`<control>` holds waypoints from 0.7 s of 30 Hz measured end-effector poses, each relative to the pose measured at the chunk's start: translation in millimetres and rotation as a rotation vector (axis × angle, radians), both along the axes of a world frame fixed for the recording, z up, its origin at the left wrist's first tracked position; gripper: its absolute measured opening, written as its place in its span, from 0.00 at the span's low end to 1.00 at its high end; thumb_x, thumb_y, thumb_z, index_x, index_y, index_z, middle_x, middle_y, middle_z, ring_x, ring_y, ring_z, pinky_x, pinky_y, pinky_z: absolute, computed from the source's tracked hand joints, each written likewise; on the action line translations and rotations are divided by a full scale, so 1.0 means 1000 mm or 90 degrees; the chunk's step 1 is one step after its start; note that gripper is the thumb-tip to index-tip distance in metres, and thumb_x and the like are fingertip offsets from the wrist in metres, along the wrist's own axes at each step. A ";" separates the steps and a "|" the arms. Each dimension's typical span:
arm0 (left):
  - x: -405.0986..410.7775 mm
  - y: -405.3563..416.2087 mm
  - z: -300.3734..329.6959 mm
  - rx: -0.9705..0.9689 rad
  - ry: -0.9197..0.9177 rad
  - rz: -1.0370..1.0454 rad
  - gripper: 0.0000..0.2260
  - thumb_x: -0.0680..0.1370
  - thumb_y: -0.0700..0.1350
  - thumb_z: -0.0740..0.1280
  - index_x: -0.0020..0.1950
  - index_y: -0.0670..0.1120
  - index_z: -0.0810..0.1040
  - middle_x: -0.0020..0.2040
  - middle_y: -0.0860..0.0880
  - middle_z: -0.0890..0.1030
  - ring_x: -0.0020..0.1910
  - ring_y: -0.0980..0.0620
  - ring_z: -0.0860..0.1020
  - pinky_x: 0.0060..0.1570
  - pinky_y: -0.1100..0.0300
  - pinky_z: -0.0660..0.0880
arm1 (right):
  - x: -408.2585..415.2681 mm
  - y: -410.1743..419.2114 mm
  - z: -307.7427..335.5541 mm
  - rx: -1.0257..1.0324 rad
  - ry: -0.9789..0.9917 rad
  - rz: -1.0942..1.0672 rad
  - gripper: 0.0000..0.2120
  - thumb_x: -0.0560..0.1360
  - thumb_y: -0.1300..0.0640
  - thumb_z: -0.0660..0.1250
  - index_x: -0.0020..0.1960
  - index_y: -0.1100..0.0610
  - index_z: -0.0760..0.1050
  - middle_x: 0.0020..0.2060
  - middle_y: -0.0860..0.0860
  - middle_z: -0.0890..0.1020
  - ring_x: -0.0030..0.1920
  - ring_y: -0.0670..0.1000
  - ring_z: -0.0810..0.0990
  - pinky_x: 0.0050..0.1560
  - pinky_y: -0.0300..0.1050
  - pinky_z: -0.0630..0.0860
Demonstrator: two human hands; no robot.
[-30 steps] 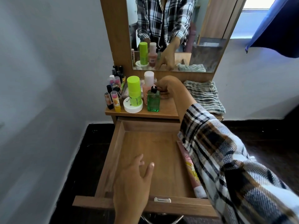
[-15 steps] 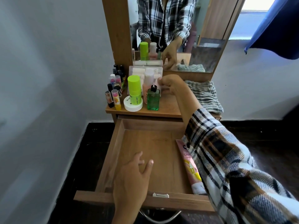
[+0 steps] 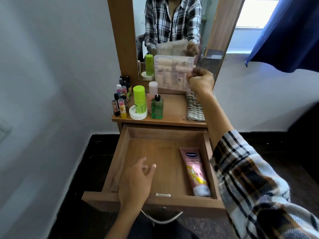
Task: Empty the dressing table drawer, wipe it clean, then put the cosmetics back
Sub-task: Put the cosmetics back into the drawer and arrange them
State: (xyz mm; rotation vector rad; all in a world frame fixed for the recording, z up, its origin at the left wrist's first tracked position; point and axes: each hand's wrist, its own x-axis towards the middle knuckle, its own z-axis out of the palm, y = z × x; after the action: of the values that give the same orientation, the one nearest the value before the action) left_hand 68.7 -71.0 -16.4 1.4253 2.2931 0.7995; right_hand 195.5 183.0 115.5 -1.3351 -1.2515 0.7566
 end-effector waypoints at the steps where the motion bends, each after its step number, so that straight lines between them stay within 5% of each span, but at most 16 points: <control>1: 0.000 -0.001 0.001 0.008 -0.012 0.000 0.22 0.77 0.59 0.61 0.68 0.52 0.69 0.55 0.56 0.80 0.52 0.60 0.77 0.45 0.69 0.65 | 0.010 -0.009 0.007 0.014 0.001 -0.008 0.08 0.73 0.60 0.68 0.52 0.56 0.80 0.42 0.49 0.80 0.44 0.46 0.77 0.53 0.42 0.77; 9: 0.005 -0.006 0.013 0.095 -0.033 -0.025 0.23 0.76 0.54 0.66 0.69 0.46 0.70 0.64 0.46 0.76 0.61 0.49 0.76 0.59 0.55 0.74 | 0.083 -0.116 0.029 0.030 0.023 -0.007 0.12 0.74 0.59 0.69 0.57 0.59 0.78 0.46 0.49 0.80 0.51 0.51 0.81 0.56 0.46 0.79; 16: -0.002 -0.019 0.025 0.252 -0.177 -0.111 0.30 0.75 0.55 0.61 0.75 0.46 0.59 0.69 0.45 0.70 0.60 0.51 0.76 0.53 0.70 0.68 | 0.071 -0.190 -0.014 -0.061 0.109 0.053 0.05 0.75 0.63 0.67 0.49 0.57 0.79 0.47 0.54 0.82 0.49 0.54 0.82 0.54 0.50 0.79; 19: -0.003 -0.024 0.028 0.285 -0.258 -0.154 0.28 0.77 0.41 0.64 0.75 0.46 0.57 0.69 0.47 0.69 0.60 0.57 0.74 0.49 0.79 0.69 | 0.050 -0.206 -0.037 -0.115 0.127 0.085 0.06 0.76 0.64 0.65 0.51 0.60 0.79 0.50 0.60 0.82 0.48 0.54 0.81 0.52 0.52 0.80; 21: -0.005 -0.026 0.031 0.319 -0.260 -0.184 0.28 0.77 0.35 0.64 0.74 0.46 0.59 0.63 0.58 0.70 0.57 0.70 0.72 0.50 0.80 0.69 | 0.038 -0.212 -0.049 -0.169 0.120 0.113 0.05 0.77 0.63 0.64 0.48 0.57 0.78 0.47 0.57 0.83 0.49 0.55 0.83 0.51 0.54 0.80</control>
State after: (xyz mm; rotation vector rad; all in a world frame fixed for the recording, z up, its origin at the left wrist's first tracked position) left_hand 63.9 -96.8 14.5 1.5571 1.6019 1.4764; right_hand 233.9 -28.7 66.2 -1.3379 -1.1570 1.1807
